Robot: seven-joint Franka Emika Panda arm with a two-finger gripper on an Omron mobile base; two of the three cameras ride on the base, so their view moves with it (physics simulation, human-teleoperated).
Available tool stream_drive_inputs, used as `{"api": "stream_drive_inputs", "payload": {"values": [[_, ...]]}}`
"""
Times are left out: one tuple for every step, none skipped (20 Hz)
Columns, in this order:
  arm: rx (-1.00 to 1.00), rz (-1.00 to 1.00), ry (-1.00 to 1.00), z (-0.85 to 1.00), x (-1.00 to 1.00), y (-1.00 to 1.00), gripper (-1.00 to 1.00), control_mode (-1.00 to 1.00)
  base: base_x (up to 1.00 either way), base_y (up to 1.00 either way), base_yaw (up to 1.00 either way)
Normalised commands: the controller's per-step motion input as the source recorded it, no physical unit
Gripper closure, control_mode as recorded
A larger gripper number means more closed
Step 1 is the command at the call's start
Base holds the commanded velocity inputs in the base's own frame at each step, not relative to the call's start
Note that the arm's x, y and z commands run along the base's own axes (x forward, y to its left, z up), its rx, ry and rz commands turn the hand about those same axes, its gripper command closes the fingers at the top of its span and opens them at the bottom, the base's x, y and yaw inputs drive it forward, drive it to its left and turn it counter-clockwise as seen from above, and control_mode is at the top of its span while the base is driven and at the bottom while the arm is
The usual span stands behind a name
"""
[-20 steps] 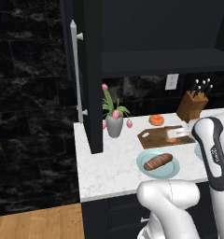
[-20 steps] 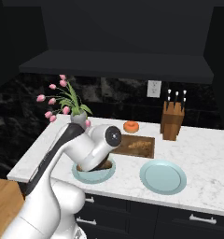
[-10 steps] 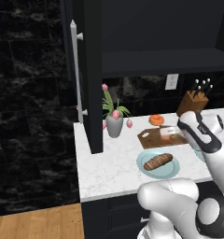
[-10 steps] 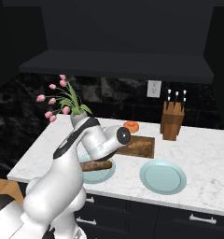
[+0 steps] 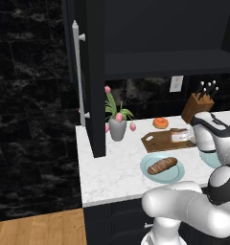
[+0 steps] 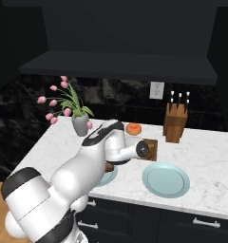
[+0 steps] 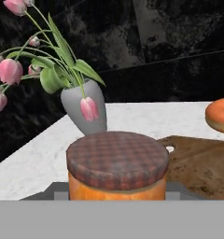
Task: From the different types of pastries on the counter, select a croissant and place it on the cutting board. Then retrieve a jar of jam from the cabinet and place it alongside the croissant on the cutting board.
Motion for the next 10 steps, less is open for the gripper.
{"api": "stream_drive_inputs", "payload": {"values": [[0.00,0.00,0.00,0.00,0.00,0.00,1.00,-1.00,0.00,0.00,0.00],[0.00,0.00,0.00,0.00,0.00,0.00,1.00,-1.00,0.00,0.00,0.00],[0.00,0.00,0.00,0.00,0.00,0.00,1.00,-1.00,0.00,0.00,0.00],[0.00,0.00,0.00,0.00,0.00,0.00,1.00,-1.00,0.00,0.00,0.00],[0.00,0.00,0.00,0.00,0.00,0.00,1.00,-1.00,0.00,0.00,0.00],[0.00,0.00,0.00,0.00,0.00,0.00,1.00,-1.00,0.00,0.00,0.00],[0.00,0.00,0.00,0.00,0.00,0.00,1.00,-1.00,0.00,0.00,0.00],[0.00,0.00,-0.03,0.00,0.00,0.00,1.00,-1.00,0.00,0.00,0.00],[0.00,0.00,-0.11,0.00,0.00,0.00,1.00,-1.00,0.00,0.00,0.00],[-0.04,0.00,-0.16,0.00,0.00,0.15,1.00,-1.00,0.00,0.00,0.00]]}}
